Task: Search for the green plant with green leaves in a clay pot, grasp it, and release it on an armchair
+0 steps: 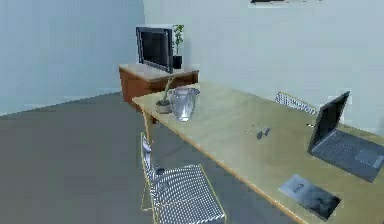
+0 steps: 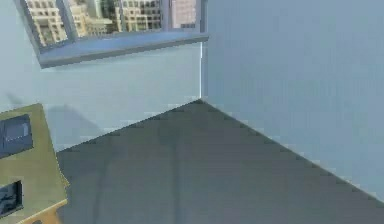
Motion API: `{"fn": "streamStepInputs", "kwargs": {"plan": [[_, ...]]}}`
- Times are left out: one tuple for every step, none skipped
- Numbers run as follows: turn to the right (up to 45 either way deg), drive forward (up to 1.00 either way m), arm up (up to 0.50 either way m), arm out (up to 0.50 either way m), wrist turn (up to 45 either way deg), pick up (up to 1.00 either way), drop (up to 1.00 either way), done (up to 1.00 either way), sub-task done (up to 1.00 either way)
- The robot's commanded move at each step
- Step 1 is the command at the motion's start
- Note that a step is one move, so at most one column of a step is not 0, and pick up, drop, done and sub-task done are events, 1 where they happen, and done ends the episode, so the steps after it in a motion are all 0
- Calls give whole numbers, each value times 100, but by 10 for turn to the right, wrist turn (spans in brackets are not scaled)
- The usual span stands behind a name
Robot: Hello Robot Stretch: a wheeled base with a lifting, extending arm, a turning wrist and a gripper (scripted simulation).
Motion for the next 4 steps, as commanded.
{"fn": "streamStepInputs", "kwargs": {"plan": [[-450,0,0,0,0,0,0,0,0],[-450,0,0,0,0,0,0,0,0],[450,0,0,0,0,0,0,0,0],[270,0,0,0,0,0,0,0,0]]}}
